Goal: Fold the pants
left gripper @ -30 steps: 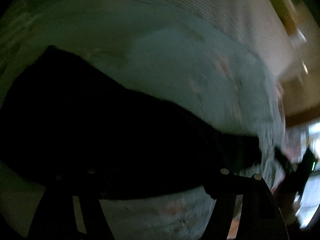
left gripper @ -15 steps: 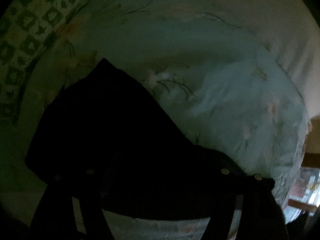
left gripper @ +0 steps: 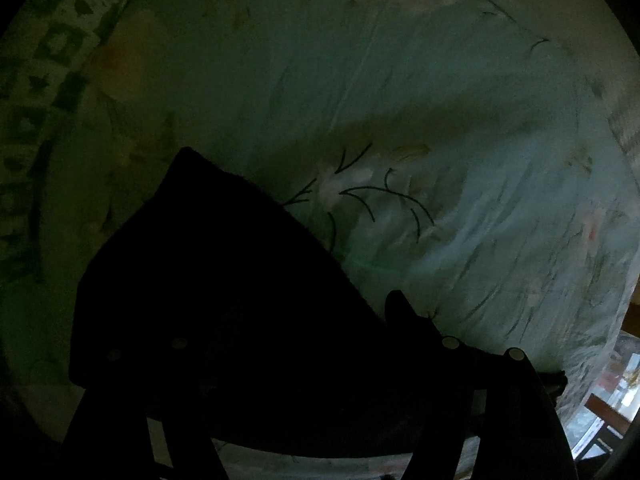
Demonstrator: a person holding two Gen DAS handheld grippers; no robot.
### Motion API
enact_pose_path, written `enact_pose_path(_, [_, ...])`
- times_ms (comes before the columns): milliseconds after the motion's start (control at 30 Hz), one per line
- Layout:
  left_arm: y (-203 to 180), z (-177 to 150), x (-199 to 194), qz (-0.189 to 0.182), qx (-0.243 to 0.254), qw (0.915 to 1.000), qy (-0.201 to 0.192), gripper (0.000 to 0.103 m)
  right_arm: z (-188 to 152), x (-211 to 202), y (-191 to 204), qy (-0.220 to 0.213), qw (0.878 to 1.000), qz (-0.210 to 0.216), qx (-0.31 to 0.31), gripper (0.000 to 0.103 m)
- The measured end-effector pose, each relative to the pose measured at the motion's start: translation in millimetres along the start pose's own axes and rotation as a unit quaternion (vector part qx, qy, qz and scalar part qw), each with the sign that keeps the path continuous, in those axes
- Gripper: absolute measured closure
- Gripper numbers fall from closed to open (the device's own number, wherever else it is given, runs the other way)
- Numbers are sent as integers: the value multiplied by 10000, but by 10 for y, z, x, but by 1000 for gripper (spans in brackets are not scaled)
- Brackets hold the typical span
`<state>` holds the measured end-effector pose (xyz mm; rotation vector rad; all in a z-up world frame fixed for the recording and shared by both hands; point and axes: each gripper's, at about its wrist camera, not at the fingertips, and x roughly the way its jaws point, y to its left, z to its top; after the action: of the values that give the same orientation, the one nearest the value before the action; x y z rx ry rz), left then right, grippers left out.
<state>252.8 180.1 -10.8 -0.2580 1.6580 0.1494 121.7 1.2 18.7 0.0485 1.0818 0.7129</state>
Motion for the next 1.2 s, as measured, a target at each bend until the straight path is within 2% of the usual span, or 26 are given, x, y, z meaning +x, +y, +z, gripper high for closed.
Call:
enact_pose_path(133, [-4, 55, 71, -16, 37, 9999, 131, 30, 119, 172, -72, 206, 9998, -34, 42, 46])
enact_pose_path(233, [-46, 94, 132, 2, 174, 9997, 183, 30, 170, 240, -137, 309, 9994, -9, 153, 57])
enact_pose_path(300, [-69, 102, 167, 56, 273, 9994, 189, 36, 175, 263, -169, 360, 9992, -12, 179, 68])
enact_pose_path(333, [-67, 93, 179, 114, 337, 9992, 171, 46, 178, 271, -177, 381, 9991, -38, 175, 71])
enact_pose_path(367, [-57, 82, 179, 120, 376, 9991, 147, 65, 199, 283, -185, 376, 9991, -59, 175, 75])
enact_pose_path(433, [-73, -12, 163, 99, 407, 9991, 92, 86, 220, 247, -178, 323, 9994, -50, 118, 79])
enact_pose_path(567, [-35, -233, -19, -33, 514, 9980, -370, 98, 234, 242, -124, 261, 9995, -140, -73, 79])
enact_pose_path(767, [102, -560, -253, -382, 512, 9944, -839, 100, 262, 271, -141, 253, 9996, -141, -76, 78])
enact_pose_path(967, [161, -787, -454, -691, 495, 9904, -1086, 100, 238, 374, -108, 461, 9972, -203, -550, 73])
enact_pose_path(1000, [196, -818, -464, -719, 489, 9901, -1100, 100, 208, 377, -107, 538, 9965, -145, -624, 75])
enact_pose_path(1033, [225, -859, -490, -789, 469, 9893, -1135, 100, 203, 390, -76, 569, 9956, -170, -723, 83])
enact_pose_path(1067, [244, -818, -463, -833, 454, 9887, -1163, 100, 203, 380, -49, 574, 9952, -188, -773, 97])
enact_pose_path(1167, [347, -1021, -608, -1104, 340, 9823, -1477, 100, 216, 234, 79, 402, 9957, -115, -825, 97])
enact_pose_path(1200, [458, -1132, -697, -1332, 247, 9764, -1681, 100, 225, 151, 134, 311, 9961, -76, -826, 97])
